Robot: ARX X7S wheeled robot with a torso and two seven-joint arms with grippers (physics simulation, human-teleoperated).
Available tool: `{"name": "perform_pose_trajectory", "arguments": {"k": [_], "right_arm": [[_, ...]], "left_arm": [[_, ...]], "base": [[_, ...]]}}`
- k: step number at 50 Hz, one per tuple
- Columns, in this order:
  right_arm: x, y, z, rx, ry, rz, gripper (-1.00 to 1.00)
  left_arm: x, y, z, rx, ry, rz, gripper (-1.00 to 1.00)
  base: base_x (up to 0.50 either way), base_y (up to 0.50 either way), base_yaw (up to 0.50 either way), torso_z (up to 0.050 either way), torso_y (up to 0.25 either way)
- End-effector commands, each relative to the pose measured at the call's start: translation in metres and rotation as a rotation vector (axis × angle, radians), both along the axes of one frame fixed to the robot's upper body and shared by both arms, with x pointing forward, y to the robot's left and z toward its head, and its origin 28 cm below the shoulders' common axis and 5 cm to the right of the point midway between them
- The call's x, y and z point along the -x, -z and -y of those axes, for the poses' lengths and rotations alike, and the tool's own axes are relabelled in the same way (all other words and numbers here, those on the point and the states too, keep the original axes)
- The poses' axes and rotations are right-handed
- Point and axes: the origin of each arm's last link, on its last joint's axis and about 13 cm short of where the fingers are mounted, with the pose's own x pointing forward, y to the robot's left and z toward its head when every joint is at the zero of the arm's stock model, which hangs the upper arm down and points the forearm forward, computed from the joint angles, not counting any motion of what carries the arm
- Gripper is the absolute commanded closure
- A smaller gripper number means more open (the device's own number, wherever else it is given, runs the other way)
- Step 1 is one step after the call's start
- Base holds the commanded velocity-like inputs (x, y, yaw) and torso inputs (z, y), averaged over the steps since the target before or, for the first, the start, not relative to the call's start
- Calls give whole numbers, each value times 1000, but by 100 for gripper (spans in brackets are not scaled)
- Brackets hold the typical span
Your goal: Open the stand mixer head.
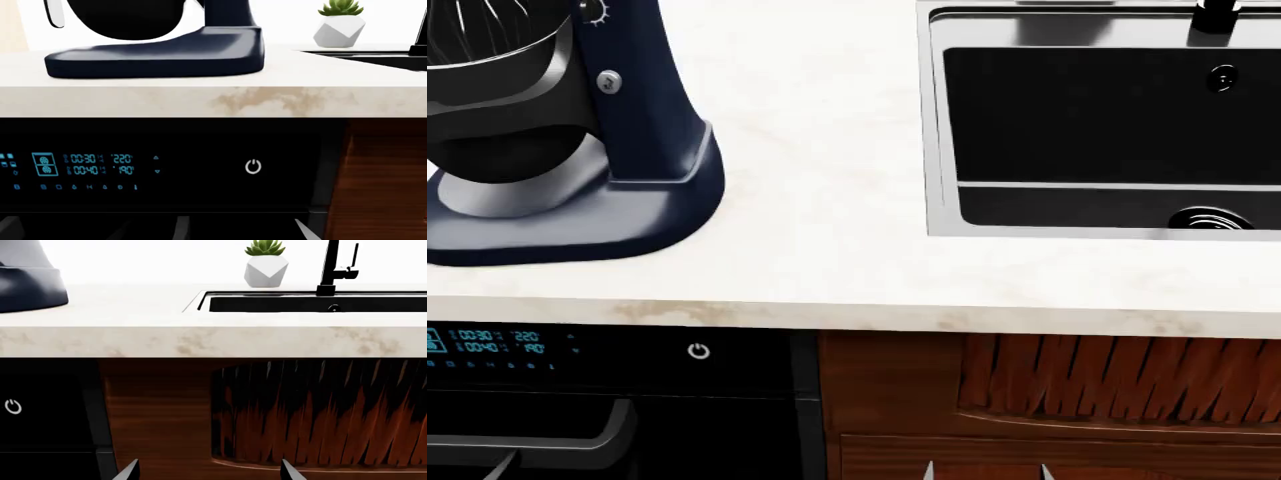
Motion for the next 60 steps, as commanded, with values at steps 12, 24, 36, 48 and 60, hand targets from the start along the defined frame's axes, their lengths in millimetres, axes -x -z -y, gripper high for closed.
{"name": "perform_pose_trajectory", "arguments": {"k": [12,24,36,48,60], "right_arm": [[-1,1,0,26,17,-18,-100],[-1,-1,-1,72,5,8,-100],[1,0,-2,105,-48,-6,-100],[0,1,-3,111,-54,-7,-100],[1,1,-4,110,-65,-15,-100]], "left_arm": [[3,2,2,-15,24,-24,-100],[4,-1,1,24,48,-19,-100],[4,-1,1,34,60,-19,-100],[5,0,1,24,59,-23,-100],[4,0,1,21,54,-25,-100]], "base": [[0,0,0,0,0],[0,0,0,0,0],[0,500,0,0,0],[0,500,0,0,0],[0,500,0,0,0]]}}
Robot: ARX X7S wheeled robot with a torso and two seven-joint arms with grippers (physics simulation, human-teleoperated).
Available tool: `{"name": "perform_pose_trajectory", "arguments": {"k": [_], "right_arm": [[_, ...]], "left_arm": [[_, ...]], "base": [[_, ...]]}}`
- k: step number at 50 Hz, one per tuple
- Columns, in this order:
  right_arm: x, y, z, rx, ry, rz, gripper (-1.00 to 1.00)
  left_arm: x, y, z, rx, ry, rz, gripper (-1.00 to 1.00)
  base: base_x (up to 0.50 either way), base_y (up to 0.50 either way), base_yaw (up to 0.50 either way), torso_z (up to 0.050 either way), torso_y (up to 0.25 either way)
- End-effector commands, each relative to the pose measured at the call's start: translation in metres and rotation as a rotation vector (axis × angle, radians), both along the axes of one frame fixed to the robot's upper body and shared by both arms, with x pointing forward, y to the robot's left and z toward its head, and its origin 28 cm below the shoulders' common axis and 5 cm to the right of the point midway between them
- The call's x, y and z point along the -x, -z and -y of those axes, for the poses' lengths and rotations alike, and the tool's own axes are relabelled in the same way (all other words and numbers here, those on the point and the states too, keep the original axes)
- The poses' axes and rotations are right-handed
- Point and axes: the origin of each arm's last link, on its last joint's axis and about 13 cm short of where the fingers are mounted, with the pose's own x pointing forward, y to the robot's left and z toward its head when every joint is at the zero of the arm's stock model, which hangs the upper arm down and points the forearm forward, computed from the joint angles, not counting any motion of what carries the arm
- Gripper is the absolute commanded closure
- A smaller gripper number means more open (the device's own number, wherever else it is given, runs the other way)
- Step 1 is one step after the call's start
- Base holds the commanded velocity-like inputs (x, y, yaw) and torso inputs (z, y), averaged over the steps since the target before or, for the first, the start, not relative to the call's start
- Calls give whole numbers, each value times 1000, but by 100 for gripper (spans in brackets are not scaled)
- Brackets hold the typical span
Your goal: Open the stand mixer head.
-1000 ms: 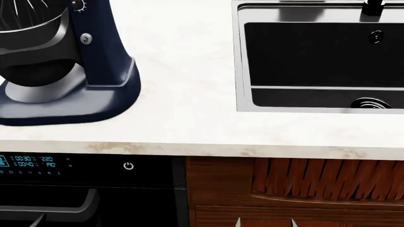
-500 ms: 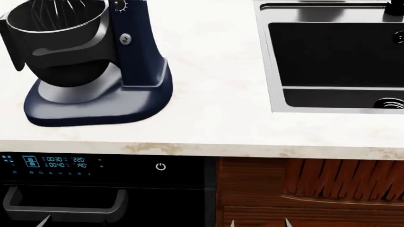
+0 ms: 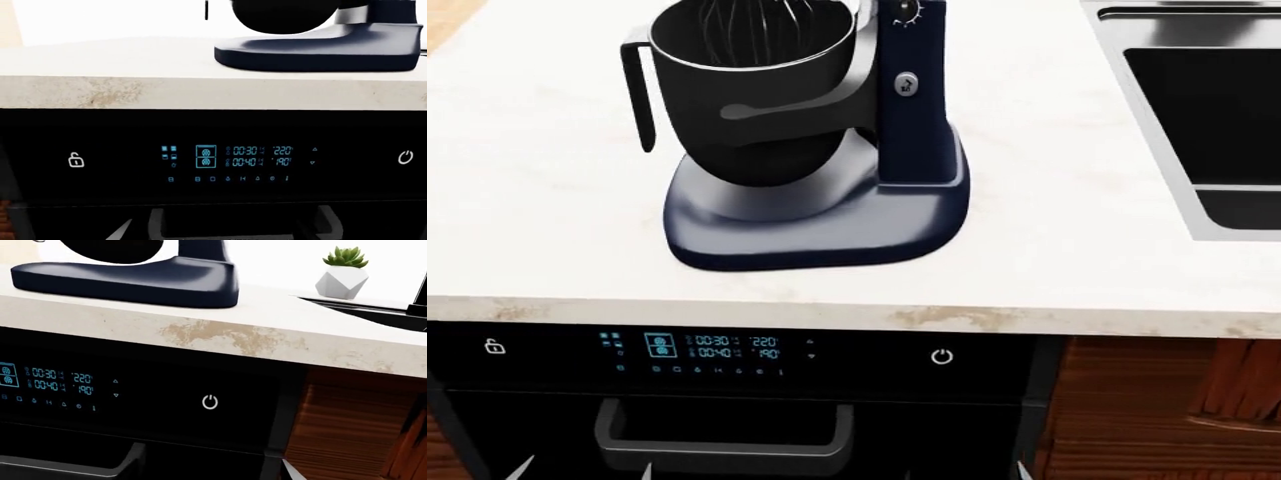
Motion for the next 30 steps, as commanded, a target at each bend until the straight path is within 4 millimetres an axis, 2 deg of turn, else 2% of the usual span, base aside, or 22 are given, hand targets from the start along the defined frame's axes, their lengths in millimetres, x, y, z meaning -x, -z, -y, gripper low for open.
{"name": "perform_pose_trajectory", "arguments": {"k": [1,7,8,29,30], "right_arm": [[0,0,-1,6,-10,-3,-100],[1,0,-1,15,-23,0,-100],[1,-3,-2,-74,-31,19,-100],[0,-3,-1,-85,5,16,-100],[1,-2,-1,-69,3,18,-100]], "left_arm": [[0,0,0,-2,-2,-2,-100],[0,1,0,-3,3,-5,-100],[0,0,0,-3,3,-4,-100],[1,0,1,-21,1,6,-100],[4,-2,1,35,55,-5,-100]], "base": [[0,500,0,0,0],[0,500,0,0,0],[0,500,0,0,0],[0,0,0,0,0],[0,0,0,0,0]]}}
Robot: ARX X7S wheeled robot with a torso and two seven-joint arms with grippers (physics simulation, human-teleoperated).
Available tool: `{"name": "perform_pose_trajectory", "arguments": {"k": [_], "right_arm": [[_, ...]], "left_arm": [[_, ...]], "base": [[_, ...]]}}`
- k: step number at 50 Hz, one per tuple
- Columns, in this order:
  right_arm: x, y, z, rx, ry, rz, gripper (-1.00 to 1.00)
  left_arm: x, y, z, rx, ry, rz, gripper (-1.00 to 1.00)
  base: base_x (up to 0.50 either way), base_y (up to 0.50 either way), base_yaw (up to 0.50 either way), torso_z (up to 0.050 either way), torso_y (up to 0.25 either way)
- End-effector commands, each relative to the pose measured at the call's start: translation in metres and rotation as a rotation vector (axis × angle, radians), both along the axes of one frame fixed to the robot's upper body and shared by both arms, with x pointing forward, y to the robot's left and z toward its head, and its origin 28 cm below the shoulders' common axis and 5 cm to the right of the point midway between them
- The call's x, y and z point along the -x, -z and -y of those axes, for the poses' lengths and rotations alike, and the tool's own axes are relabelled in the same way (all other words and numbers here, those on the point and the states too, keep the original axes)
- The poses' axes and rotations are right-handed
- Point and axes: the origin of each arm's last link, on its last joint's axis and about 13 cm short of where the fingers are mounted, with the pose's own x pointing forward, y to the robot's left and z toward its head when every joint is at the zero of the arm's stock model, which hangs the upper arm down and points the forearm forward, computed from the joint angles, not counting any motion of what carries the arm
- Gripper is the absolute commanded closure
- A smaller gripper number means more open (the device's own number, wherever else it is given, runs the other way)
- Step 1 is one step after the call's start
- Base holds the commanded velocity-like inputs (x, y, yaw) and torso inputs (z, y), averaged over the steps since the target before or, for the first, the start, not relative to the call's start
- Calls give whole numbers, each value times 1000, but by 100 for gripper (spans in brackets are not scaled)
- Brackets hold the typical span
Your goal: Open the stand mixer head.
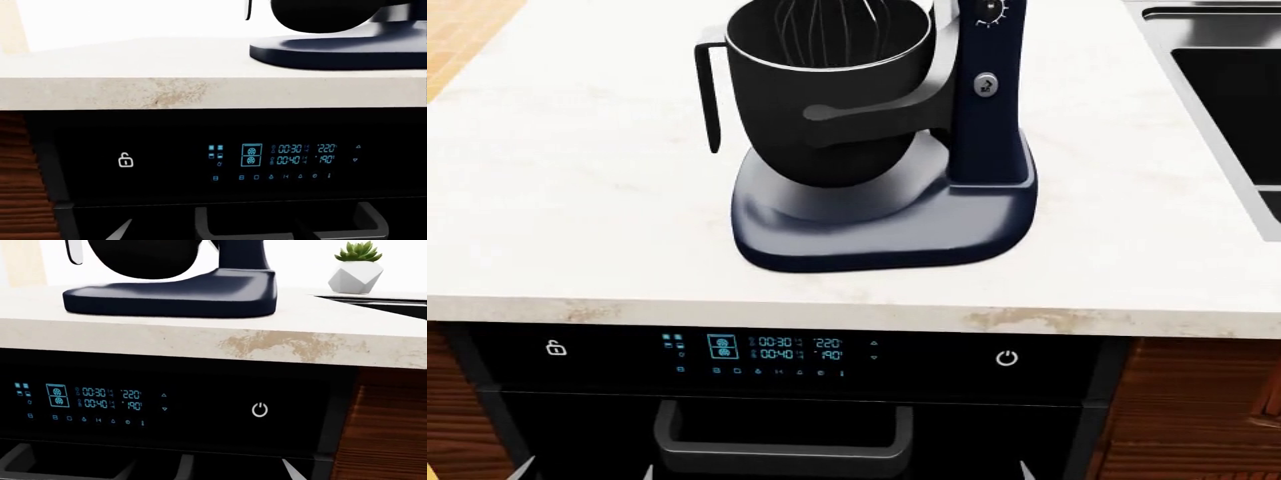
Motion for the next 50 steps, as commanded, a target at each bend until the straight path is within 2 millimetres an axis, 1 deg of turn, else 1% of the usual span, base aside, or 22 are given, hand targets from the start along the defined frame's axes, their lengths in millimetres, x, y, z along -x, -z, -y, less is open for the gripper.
{"name": "perform_pose_trajectory", "arguments": {"k": [1,2,3,9,13,16,31,32,35,37,38,39,40,41,42,43,44,45,46,47,50], "right_arm": [[0,0,-1,4,2,5,-100],[0,1,0,7,5,4,-100],[0,1,0,6,3,2,-100],[1,1,-1,14,-4,5,-100],[1,1,-1,13,-4,3,-100],[1,1,-1,16,-3,3,-100],[1,1,-1,17,-3,1,-100],[1,1,-1,19,-4,2,-100],[0,-6,-1,-1,10,4,-100],[-3,-24,1,17,88,45,-100],[-1,-39,-2,-5,37,77,-100],[0,-50,-3,22,41,104,-100],[-1,-64,-4,-19,51,125,-100],[-2,-79,-3,8,41,166,-100],[-4,-95,-2,-1,34,201,-100],[-4,-102,-2,-4,42,206,-100],[-6,-124,-2,-3,37,265,-100],[-7,-137,-2,-2,41,305,-100],[-8,-147,-1,-27,57,336,-100],[-9,-154,-1,-3,49,353,-100],[-14,-174,0,-4,56,398,-100]], "left_arm": [[4,-3,1,31,52,-10,-100],[4,-4,1,53,69,-5,-100],[4,-3,1,31,61,-12,-100],[5,-5,1,54,64,9,-100],[6,-6,1,59,55,11,-100],[7,-6,1,88,77,-27,-100],[5,-6,1,67,58,-7,-100],[4,-4,1,17,37,-19,-100],[6,-7,2,18,45,-3,-100],[5,-19,2,37,25,-44,-100],[4,-32,1,65,15,-48,-100],[1,-43,0,62,9,-35,-100],[-1,-53,-1,53,2,-35,-100],[-5,-67,-2,82,-10,-7,-100],[-8,-79,-2,105,-15,8,-100],[-10,-84,-2,105,-16,21,-100],[-13,-101,-2,125,-15,66,-100],[-15,-106,-1,127,-13,103,-100],[-17,-119,-2,150,-16,143,-100],[-18,-127,-4,156,-17,160,-100],[-20,-147,-5,179,-15,229,-100]], "base": [[0,0,0,50,0],[0,0,0,50,0],[0,0,0,50,0],[0,0,0,50,0],[0,0,0,5,0],[0,0,0,17,0],[0,0,0,50,0],[0,0,0,45,0],[0,0,0,0,0],[0,0,0,0,0],[0,0,0,0,0],[0,0,0,0,0],[0,0,0,0,0],[0,0,0,0,0],[0,0,0,0,0],[0,0,0,0,0],[0,0,0,0,0],[0,0,0,0,0],[0,0,0,0,0],[0,0,0,0,0],[0,0,0,0,0]]}}
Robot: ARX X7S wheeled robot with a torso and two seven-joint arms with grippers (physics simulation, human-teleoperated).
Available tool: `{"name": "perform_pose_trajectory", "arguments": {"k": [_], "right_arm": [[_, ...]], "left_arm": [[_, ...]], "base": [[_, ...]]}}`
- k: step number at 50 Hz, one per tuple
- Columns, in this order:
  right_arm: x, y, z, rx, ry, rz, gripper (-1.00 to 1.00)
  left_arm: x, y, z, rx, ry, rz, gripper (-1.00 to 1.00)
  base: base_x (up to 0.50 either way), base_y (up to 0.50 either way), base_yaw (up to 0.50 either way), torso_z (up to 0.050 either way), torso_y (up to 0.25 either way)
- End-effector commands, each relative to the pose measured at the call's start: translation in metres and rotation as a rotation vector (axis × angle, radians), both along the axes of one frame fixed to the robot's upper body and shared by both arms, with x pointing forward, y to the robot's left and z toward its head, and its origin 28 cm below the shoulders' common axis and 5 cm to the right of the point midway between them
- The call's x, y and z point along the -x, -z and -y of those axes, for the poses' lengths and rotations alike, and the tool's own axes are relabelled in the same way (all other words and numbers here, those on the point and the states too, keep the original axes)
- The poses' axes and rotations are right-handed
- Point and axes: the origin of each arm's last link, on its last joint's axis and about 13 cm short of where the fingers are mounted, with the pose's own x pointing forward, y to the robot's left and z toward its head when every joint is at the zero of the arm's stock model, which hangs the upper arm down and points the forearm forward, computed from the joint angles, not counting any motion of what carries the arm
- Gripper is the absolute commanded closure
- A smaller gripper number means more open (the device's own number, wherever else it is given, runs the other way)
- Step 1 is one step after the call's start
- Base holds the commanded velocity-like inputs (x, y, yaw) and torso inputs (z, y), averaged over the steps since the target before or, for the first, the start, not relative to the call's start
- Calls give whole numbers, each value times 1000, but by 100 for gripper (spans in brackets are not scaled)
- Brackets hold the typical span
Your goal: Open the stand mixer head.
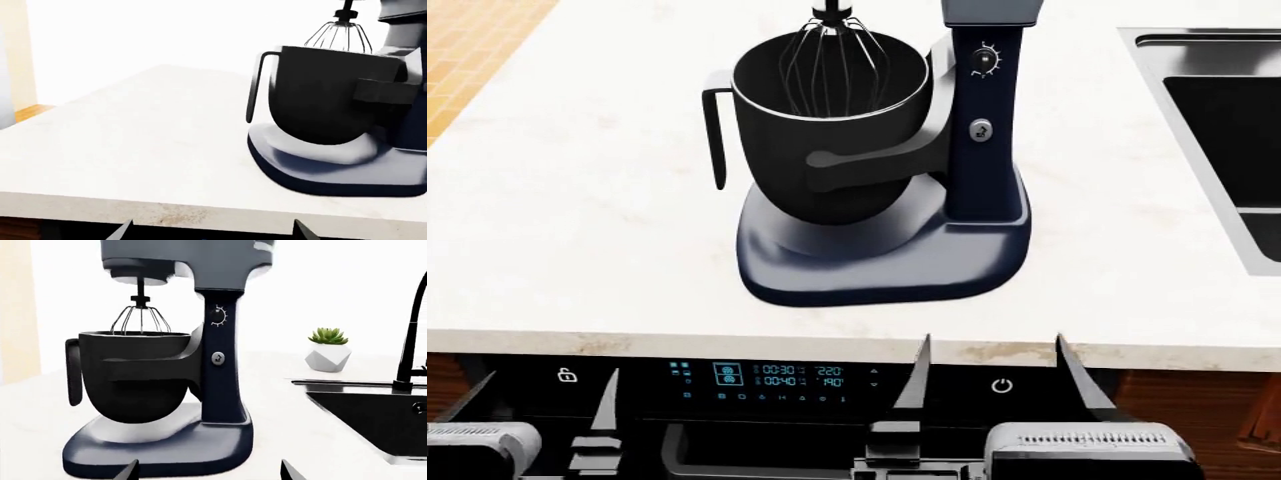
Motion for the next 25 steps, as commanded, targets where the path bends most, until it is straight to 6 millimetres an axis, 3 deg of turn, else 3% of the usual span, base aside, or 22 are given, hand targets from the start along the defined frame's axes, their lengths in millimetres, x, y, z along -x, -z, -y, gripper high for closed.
{"name": "perform_pose_trajectory", "arguments": {"k": [1,5,10,25], "right_arm": [[2,-90,1,3,15,220,-100],[2,-106,3,-5,22,267,-100],[-1,-102,4,1,29,243,-100],[-10,-92,3,0,18,201,-100]], "left_arm": [[-6,-78,-2,69,-12,186,-100],[-8,-91,-2,85,-1,213,-100],[-10,-103,-1,96,-17,251,-100],[-8,-99,-3,104,-16,237,-100]], "base": [[0,0,0,0,0],[0,0,0,0,0],[0,0,0,0,0],[0,0,0,0,0]]}}
